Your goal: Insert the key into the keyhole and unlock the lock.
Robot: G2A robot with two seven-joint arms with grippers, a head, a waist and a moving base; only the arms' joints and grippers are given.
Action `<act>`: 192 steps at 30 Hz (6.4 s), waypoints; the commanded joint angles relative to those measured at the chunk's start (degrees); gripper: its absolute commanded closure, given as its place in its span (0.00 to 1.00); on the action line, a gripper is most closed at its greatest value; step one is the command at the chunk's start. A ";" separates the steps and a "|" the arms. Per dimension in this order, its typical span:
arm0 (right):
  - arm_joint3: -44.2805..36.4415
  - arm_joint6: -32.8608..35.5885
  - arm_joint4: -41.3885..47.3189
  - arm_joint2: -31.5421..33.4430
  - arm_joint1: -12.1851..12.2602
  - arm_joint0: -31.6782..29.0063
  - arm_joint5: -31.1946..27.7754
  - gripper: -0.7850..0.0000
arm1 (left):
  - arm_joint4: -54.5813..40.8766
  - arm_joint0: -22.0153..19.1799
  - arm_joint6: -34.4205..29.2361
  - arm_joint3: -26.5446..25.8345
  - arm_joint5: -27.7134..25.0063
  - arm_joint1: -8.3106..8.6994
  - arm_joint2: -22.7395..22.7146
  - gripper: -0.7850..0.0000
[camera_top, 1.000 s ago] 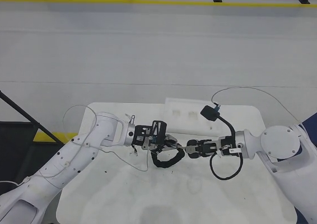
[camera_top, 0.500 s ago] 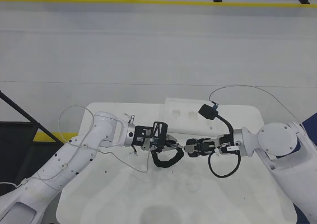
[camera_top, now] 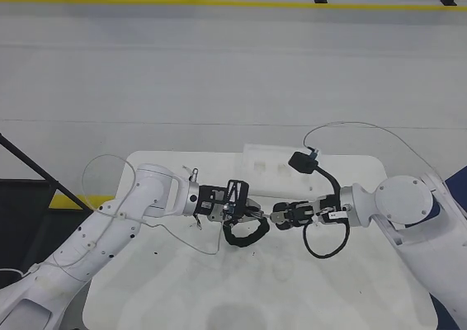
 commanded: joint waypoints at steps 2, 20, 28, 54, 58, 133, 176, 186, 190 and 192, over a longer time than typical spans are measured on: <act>0.27 -0.21 0.00 -0.40 -0.05 0.49 0.02 1.00 | -0.25 -0.14 -0.46 -0.17 0.00 0.02 0.08 1.00; 2.60 -1.66 0.81 -2.47 -0.31 1.98 -0.54 0.82 | -5.41 -0.08 -0.53 2.95 0.00 -0.52 1.72 1.00; 3.17 -2.58 2.17 -2.29 -0.35 2.25 -1.80 0.00 | -8.68 -0.07 0.21 5.68 0.00 -1.09 2.43 1.00; 2.78 -5.30 -3.21 5.61 1.48 -2.51 -46.85 0.00 | -37.80 -1.45 -3.03 13.96 0.00 -1.35 7.13 1.00; 1.41 -9.73 -8.93 7.01 1.69 -3.61 -48.02 0.00 | -42.54 -2.25 -4.43 13.83 0.00 -1.21 8.06 1.00; -7.76 -20.01 -47.35 -3.04 1.79 2.18 -65.52 0.00 | -37.56 -0.02 -9.57 14.32 0.00 -3.26 1.38 1.00; -5.95 -24.56 -48.35 -8.29 5.98 8.06 -72.07 0.03 | -32.32 0.22 -16.69 10.05 0.00 -4.04 -0.01 1.00; -5.27 -31.40 -54.64 -7.91 5.92 5.90 -70.02 0.65 | -33.52 -1.14 -16.83 10.09 0.00 -3.90 2.55 1.00; -5.31 -33.57 -56.18 -7.40 6.04 4.94 -70.14 0.67 | -33.85 -1.49 -16.34 10.37 0.00 -3.79 3.41 1.00; -5.41 -34.34 -56.75 -7.19 6.09 4.56 -70.16 0.69 | -34.08 -1.70 -16.01 10.44 0.00 -3.75 3.86 1.00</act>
